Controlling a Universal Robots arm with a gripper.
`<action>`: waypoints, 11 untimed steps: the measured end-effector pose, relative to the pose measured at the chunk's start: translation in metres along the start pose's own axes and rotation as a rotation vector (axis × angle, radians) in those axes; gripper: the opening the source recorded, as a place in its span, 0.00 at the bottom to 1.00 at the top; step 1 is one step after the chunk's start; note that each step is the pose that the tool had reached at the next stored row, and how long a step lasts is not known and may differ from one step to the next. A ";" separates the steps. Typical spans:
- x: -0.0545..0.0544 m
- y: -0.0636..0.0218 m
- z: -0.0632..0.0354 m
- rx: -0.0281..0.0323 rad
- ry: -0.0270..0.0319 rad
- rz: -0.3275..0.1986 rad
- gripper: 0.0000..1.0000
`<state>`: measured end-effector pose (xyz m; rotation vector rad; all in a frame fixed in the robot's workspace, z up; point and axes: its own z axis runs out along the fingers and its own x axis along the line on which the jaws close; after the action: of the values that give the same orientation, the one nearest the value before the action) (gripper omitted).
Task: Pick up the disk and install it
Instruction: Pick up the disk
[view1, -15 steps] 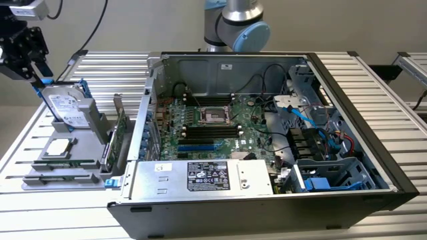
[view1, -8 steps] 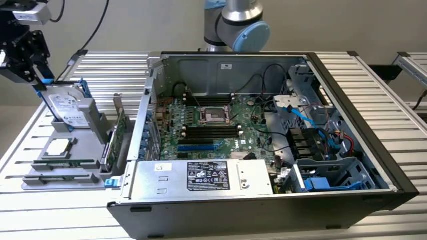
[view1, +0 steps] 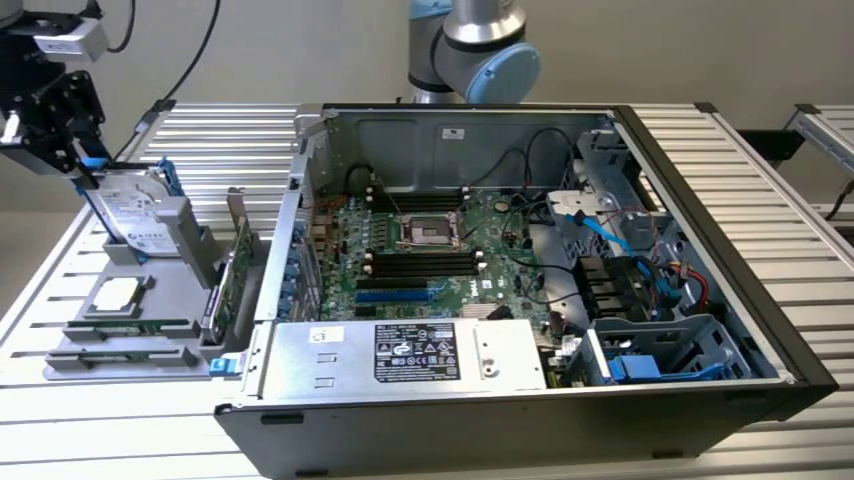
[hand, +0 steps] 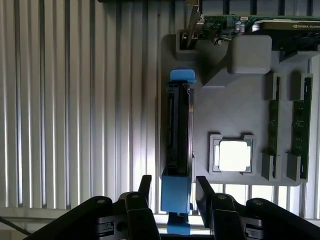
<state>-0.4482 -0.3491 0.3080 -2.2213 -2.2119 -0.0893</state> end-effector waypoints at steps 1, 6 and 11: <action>0.000 0.0000 0.0012 0.0000 0.0000 -0.001 0.48; 0.000 0.0001 0.0073 0.0002 0.0002 -0.005 0.48; -0.001 -0.0001 0.0135 0.0004 0.0004 -0.008 0.48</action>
<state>-0.4478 -0.3491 0.2944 -2.2125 -2.2202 -0.0893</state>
